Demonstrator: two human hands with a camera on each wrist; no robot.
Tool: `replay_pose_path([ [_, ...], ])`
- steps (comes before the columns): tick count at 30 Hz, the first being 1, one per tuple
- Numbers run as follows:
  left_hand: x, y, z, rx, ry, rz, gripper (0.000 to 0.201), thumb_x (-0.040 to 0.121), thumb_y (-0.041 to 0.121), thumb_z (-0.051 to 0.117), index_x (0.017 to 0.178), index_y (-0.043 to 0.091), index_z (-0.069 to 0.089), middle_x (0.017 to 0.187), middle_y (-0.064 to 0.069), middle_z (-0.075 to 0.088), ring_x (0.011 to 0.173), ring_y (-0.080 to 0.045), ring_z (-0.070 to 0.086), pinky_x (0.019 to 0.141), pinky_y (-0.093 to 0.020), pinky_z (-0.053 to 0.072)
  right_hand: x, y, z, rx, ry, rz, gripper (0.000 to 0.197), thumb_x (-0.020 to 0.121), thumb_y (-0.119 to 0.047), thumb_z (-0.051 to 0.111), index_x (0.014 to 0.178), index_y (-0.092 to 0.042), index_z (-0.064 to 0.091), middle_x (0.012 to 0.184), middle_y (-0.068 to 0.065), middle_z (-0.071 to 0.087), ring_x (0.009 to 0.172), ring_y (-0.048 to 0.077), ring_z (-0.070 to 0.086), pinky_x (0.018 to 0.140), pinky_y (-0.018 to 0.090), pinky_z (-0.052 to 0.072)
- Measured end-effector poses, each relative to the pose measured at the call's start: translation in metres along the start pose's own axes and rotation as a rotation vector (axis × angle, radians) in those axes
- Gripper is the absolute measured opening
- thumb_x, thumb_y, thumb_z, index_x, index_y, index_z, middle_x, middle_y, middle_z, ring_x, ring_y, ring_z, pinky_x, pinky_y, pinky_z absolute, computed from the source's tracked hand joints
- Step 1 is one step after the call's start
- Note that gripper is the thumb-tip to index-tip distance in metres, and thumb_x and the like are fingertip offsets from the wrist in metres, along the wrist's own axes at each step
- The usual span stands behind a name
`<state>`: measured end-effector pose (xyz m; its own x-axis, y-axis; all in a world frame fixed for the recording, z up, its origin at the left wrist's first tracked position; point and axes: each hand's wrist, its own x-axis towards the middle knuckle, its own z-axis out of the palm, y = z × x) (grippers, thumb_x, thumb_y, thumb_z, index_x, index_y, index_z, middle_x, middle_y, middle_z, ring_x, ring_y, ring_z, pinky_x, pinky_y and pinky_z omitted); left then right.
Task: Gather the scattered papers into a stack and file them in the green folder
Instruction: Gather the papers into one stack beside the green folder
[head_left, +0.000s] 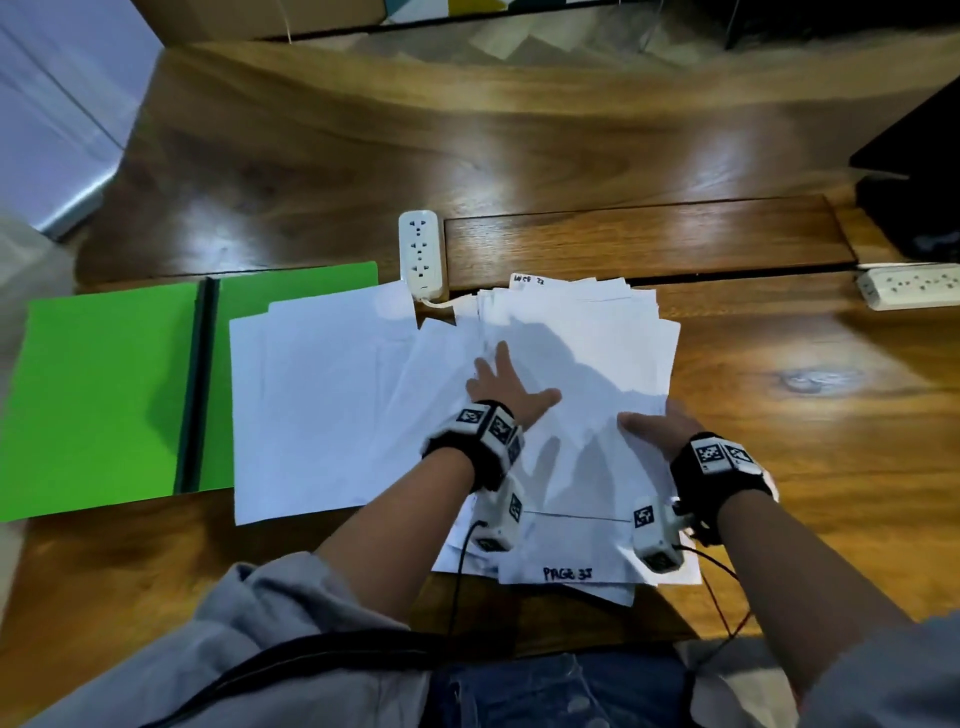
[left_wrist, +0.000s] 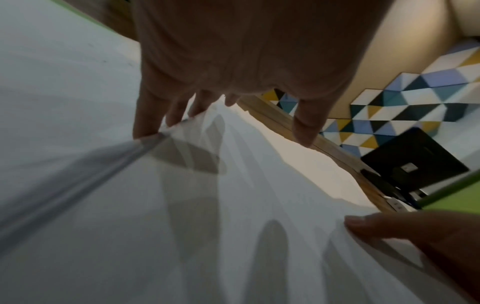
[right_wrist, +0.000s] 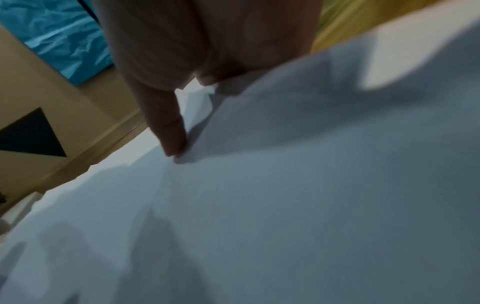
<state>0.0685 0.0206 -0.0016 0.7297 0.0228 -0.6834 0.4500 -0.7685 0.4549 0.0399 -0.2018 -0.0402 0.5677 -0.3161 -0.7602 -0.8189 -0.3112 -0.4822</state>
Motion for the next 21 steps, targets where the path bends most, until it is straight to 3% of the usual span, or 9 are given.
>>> replay_pose_path([
  [2,-0.003,-0.004,-0.002,-0.003,0.014,0.057,0.098,0.083,0.052,0.059,0.151,0.023,-0.005,0.161,-0.011,0.003,0.146,-0.037,0.012,0.117,-0.049,0.02,-0.004,-0.003,0.002,-0.055,-0.017,-0.022,0.059,0.085,-0.018,0.068,0.137,-0.007,0.044,0.133,0.015,0.054,0.111,0.036,0.057,0.096,0.045,0.047],
  [5,-0.003,-0.022,-0.018,-0.084,0.152,0.068,0.084,0.084,0.043,0.06,0.15,0.017,0.015,0.154,-0.01,0.023,0.141,-0.032,0.025,0.112,-0.045,0.029,-0.006,-0.006,0.002,-0.07,0.036,-0.087,0.05,0.086,-0.011,0.066,0.132,-0.005,0.049,0.126,0.019,0.057,0.104,0.034,0.058,0.091,0.041,0.047],
  [7,0.001,-0.042,-0.034,-0.097,0.329,-0.074,0.069,0.084,0.039,0.059,0.142,0.014,0.03,0.145,-0.011,0.033,0.135,-0.032,0.032,0.106,-0.048,0.035,-0.007,-0.003,-0.002,0.011,0.1,-0.118,0.041,0.08,-0.004,0.069,0.118,-0.011,0.055,0.104,0.02,0.064,0.088,0.032,0.06,0.084,0.041,0.05],
  [9,0.003,-0.065,-0.051,-0.135,0.437,-0.284,0.061,0.082,0.034,0.059,0.133,0.009,0.036,0.139,-0.014,0.036,0.13,-0.033,0.035,0.103,-0.047,0.036,-0.007,0.0,-0.003,0.09,0.1,-0.127,0.037,0.079,-0.002,0.07,0.109,-0.017,0.054,0.089,0.011,0.063,0.081,0.029,0.06,0.08,0.038,0.048],
  [12,0.004,-0.087,-0.066,-0.211,0.425,-0.447,0.055,0.082,0.025,0.057,0.127,0.001,0.038,0.138,-0.016,0.036,0.129,-0.034,0.037,0.104,-0.044,0.034,0.009,0.01,-0.006,0.111,0.051,-0.151,0.058,0.057,-0.027,0.089,0.106,-0.011,0.062,0.094,0.011,0.068,0.095,0.035,0.065,0.087,0.044,0.051],
  [15,0.002,-0.087,-0.069,-0.213,0.349,-0.442,0.062,0.081,0.027,0.06,0.131,0.003,0.034,0.139,-0.016,0.033,0.128,-0.036,0.039,0.102,-0.044,0.037,0.004,0.015,-0.004,0.181,0.073,-0.13,0.041,0.073,-0.009,0.078,0.111,-0.005,0.062,0.089,0.014,0.066,0.09,0.034,0.064,0.093,0.048,0.05],
  [18,0.001,-0.082,-0.066,-0.268,0.267,-0.42,0.077,0.078,0.028,0.067,0.139,0.002,0.027,0.143,-0.017,0.034,0.13,-0.037,0.043,0.099,-0.043,0.041,-0.01,0.016,0.003,0.181,0.075,-0.097,0.054,0.073,-0.013,0.078,0.123,-0.006,0.055,0.106,0.021,0.064,0.094,0.036,0.063,0.093,0.051,0.049],
  [19,0.0,-0.081,-0.066,-0.281,0.245,-0.4,0.074,0.078,0.026,0.069,0.137,0.001,0.032,0.141,-0.018,0.041,0.126,-0.035,0.048,0.094,-0.04,0.044,-0.011,0.018,0.005,0.174,0.073,-0.08,0.057,0.073,-0.015,0.078,0.124,-0.006,0.054,0.109,0.022,0.063,0.095,0.037,0.063,0.091,0.051,0.05],
  [21,-0.001,-0.078,-0.065,-0.274,0.21,-0.347,0.058,0.08,0.021,0.068,0.128,-0.002,0.046,0.13,-0.018,0.056,0.116,-0.033,0.058,0.08,-0.032,0.047,-0.016,0.016,0.007,0.153,0.078,-0.057,0.041,0.08,-0.009,0.072,0.116,-0.006,0.052,0.096,0.021,0.061,0.093,0.035,0.06,0.089,0.047,0.049],
])
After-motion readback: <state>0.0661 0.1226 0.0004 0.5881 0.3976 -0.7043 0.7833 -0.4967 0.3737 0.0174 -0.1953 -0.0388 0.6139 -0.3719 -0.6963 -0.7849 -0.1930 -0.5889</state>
